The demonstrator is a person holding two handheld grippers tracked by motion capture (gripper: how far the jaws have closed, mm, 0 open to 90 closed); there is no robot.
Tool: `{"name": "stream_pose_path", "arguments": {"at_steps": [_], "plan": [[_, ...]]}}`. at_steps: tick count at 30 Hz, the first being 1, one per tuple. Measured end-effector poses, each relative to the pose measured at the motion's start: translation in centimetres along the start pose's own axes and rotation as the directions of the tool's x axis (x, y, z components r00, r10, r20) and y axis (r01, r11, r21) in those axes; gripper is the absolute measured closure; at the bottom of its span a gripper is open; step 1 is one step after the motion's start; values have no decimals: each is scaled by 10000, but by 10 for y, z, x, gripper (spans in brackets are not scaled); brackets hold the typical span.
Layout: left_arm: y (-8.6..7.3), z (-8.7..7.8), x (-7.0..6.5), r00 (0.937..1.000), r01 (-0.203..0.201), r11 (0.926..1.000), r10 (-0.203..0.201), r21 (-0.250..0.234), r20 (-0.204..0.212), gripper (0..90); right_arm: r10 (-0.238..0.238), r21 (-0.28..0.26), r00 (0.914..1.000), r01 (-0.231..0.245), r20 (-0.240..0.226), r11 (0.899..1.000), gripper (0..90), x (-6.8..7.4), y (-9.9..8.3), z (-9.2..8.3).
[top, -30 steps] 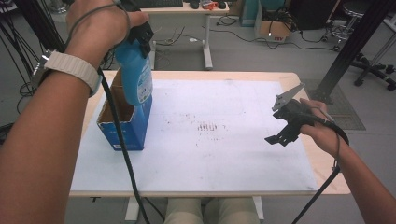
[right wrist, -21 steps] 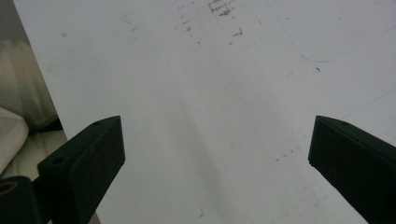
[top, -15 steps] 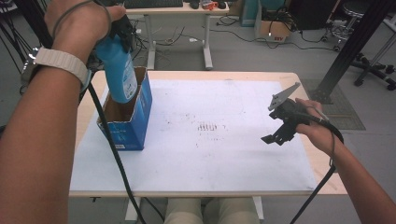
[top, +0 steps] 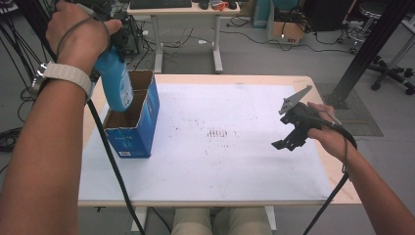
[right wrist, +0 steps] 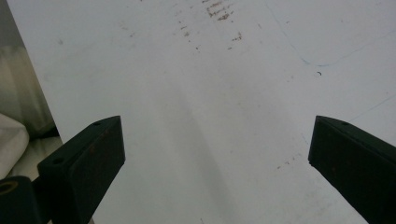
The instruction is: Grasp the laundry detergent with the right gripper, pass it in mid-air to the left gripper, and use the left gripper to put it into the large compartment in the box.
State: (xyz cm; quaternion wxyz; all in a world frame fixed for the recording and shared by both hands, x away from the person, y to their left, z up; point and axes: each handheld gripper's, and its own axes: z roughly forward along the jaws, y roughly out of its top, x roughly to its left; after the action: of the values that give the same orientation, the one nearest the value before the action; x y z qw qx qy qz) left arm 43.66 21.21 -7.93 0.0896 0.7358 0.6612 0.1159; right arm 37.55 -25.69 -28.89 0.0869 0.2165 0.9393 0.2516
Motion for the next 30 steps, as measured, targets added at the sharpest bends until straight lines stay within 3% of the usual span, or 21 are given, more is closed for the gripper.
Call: {"name": "stream_pose_path", "arguments": {"at_steps": [3, 4, 6, 13, 17, 30], "plan": [[-1, 10, 3, 10000, -25, 10000, 24, 24, 34, 375, 103, -37, 9999, -103, -49, 9999, 36, -1, 0, 1], [-1, 13, 3, 10000, -13, 10000, 13, 3, 63, 375, -95, 37, 10000, 95, 22, 9999, 36, -3, 0, 0], [-2, 19, 5, 9999, 34, 10000, -34, -2, 141, 375, 184, -61, 9998, -184, -45, 9998, 36, -1, 0, 1], [-6, 45, 9, 9998, 79, 9999, -80, 93, 155, 375, -89, -58, 10000, 89, 4, 9999, 35, -5, -1, 3], [-10, 62, 11, 9998, 86, 9997, -90, 232, 185, 375, 193, -89, 9998, -194, -88, 9998, 36, -2, -1, 6], [-21, 113, 13, 9997, 197, 9996, -200, 220, 124, 375, 285, 31, 9994, -284, -193, 9996, 35, -4, 0, 14]]}}
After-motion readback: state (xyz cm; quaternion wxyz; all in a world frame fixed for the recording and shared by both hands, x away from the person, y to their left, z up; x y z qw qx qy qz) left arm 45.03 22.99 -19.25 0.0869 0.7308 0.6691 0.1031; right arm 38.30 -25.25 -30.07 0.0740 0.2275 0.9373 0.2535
